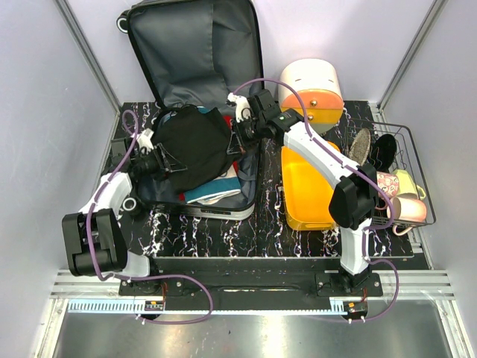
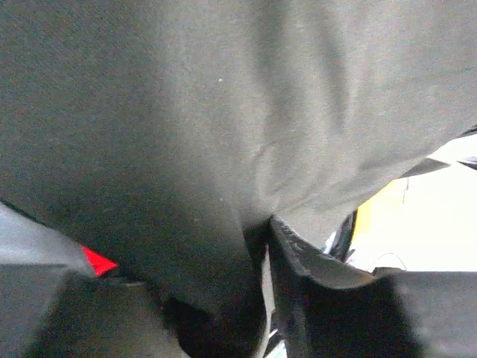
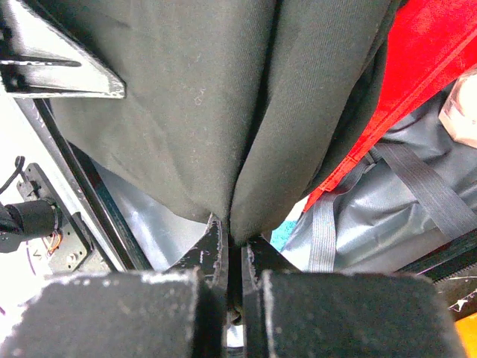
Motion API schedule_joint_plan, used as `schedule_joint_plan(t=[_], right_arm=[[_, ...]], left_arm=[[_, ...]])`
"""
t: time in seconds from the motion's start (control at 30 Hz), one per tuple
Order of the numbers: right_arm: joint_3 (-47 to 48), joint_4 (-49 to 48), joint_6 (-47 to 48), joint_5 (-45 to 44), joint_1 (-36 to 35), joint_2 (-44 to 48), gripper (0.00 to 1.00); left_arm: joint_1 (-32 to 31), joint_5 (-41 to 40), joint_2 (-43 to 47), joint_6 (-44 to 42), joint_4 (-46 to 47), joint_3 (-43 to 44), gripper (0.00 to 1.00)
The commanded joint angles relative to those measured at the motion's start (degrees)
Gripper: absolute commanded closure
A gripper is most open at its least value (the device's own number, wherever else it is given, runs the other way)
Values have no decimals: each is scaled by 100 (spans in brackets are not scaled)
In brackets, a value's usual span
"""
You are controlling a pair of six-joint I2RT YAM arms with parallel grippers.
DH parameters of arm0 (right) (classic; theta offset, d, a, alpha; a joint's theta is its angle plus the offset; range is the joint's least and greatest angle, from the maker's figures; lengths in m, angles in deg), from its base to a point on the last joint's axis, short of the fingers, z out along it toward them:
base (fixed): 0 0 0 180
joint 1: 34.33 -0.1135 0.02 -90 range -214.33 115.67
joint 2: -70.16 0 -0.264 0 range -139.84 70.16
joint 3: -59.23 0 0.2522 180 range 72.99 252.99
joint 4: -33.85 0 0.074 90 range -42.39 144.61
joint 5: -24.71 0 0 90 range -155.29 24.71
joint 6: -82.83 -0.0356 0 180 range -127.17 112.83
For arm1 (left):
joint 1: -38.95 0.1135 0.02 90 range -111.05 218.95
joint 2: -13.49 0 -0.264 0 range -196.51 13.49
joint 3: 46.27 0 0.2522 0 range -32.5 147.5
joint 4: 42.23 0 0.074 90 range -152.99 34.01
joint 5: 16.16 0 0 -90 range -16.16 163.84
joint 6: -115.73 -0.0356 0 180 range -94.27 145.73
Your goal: Open, take out, and arrange the luggage
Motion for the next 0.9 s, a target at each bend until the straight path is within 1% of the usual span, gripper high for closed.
schedule_joint_plan(t=[0.0,0.03,0.1,0.13,0.2,0.37,0.47,0.5,0.57,0.7,0.73,0.8,0.87], right_arm=[[281,-81,-122,196,55,195,100],[360,-73,-122,205,55,204,100],[465,-38,-140,223,55,257,100],[570,-29,-140,223,46,283,100],[685,24,-140,215,55,327,100],[1072,208,-35,127,55,450,100],[1073,305,149,-49,64,704,100],[1038,340,203,-93,64,792,100],[792,402,360,-233,108,994,100],[72,411,590,-436,301,1803,100],[-191,428,599,-462,362,1935,100],[-429,490,616,-593,529,2329,100],[-746,560,642,-725,678,2611,100]], left_arm=[[-73,367,627,86,163,535,66],[-117,227,776,7,13,622,77],[-179,112,891,-152,-383,895,85],[-257,-1,979,-196,-497,991,93],[-328,-90,1041,-257,-744,1238,100],[-688,-293,1032,-398,-1114,1765,100],[-856,-319,1006,-459,-1131,1984,100],[-1030,-345,997,-494,-1123,2029,100],[-1303,-451,988,-573,-1131,2187,100],[-1821,-609,831,-670,-1131,2539,100],[-2031,-635,708,-679,-1131,2618,100],[-2243,-688,593,-741,-1088,2872,100],[-2621,-776,374,-898,-1105,3170,100]])
